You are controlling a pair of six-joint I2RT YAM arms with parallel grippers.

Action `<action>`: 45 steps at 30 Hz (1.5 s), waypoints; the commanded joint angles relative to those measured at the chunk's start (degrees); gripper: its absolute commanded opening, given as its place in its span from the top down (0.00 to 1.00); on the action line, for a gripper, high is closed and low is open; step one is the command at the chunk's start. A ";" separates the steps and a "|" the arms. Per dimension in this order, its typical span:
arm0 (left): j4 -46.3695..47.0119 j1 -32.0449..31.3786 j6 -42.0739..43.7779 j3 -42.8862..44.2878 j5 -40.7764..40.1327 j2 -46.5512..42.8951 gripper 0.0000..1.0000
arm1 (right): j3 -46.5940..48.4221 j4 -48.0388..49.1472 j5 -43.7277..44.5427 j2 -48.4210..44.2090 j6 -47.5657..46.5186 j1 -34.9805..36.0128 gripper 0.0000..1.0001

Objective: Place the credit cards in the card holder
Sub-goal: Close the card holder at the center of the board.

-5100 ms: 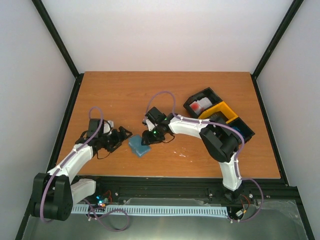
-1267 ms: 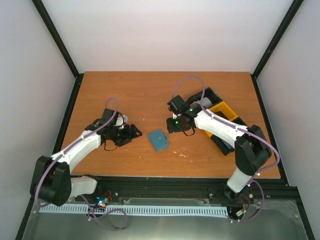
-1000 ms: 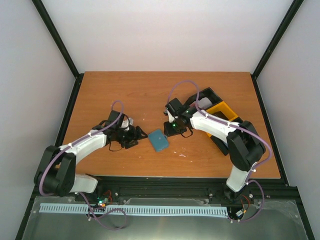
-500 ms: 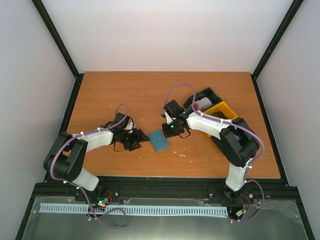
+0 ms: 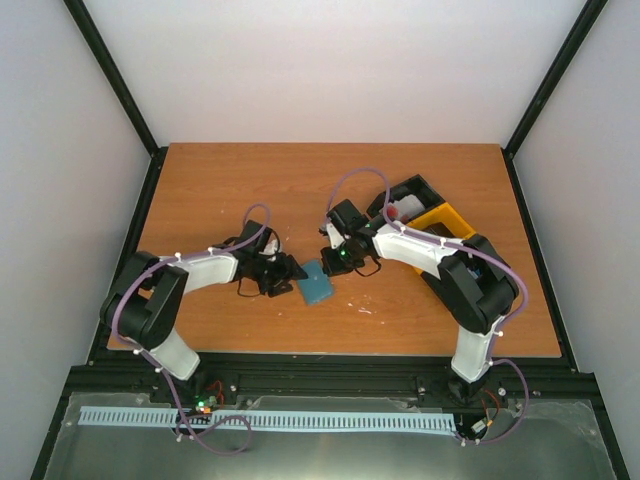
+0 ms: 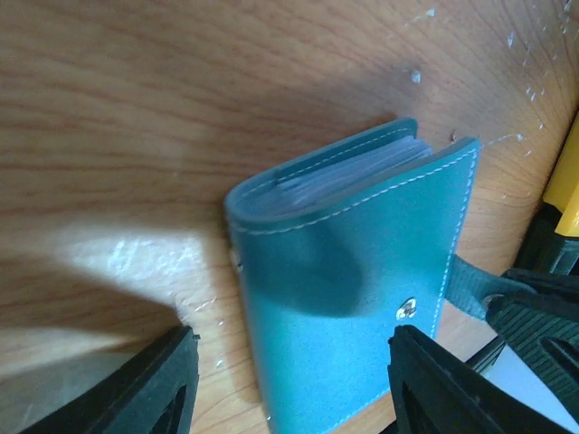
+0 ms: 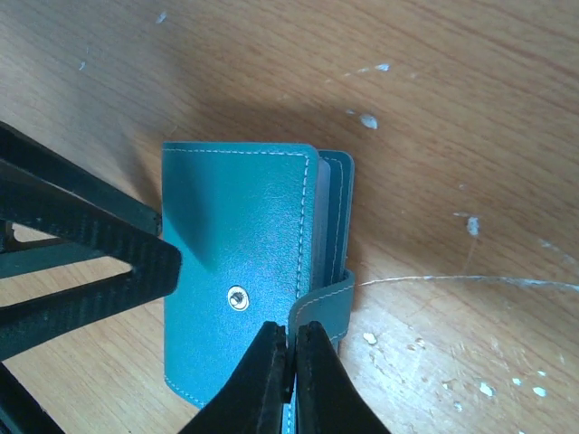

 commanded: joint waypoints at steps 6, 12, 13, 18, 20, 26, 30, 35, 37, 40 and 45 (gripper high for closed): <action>-3.12 -2.19 -4.30 1.61 -6.12 3.58 0.54 | -0.04 2.76 -4.60 2.46 0.16 0.41 0.97; -2.61 -2.35 -4.57 1.17 -6.52 4.25 0.64 | 0.61 3.36 -5.94 3.93 0.96 1.34 0.92; -2.67 -2.36 -4.53 1.17 -6.56 4.36 0.65 | 0.95 3.23 -6.11 4.29 1.01 1.53 0.91; -2.74 -2.36 -4.52 1.18 -7.01 4.79 0.68 | 1.31 3.78 -6.95 5.41 1.24 1.92 0.86; -2.85 -2.37 -4.52 1.12 -7.15 4.81 0.69 | 1.36 3.64 -6.81 5.54 1.38 1.96 0.84; -2.64 -2.37 -4.23 0.93 -7.10 4.97 0.69 | 1.51 3.31 -5.59 6.07 2.82 2.26 0.74; -2.69 -2.36 -4.05 0.83 -6.96 5.24 0.69 | 1.48 4.02 -5.84 6.25 3.81 2.35 0.80; -2.65 -2.36 -3.82 0.92 -6.86 5.47 0.69 | 2.05 3.54 -4.80 6.81 3.91 2.49 0.82; -2.63 -2.37 -3.74 0.88 -6.81 5.56 0.69 | 2.09 3.63 -4.96 6.87 4.00 2.53 0.82; -2.63 -2.37 -3.62 0.81 -6.89 5.57 0.69 | 1.82 4.61 -5.63 6.89 4.98 2.53 0.83; -2.63 -2.37 -3.38 0.91 -6.79 5.76 0.69 | 1.99 5.28 -4.91 7.63 6.57 2.53 0.86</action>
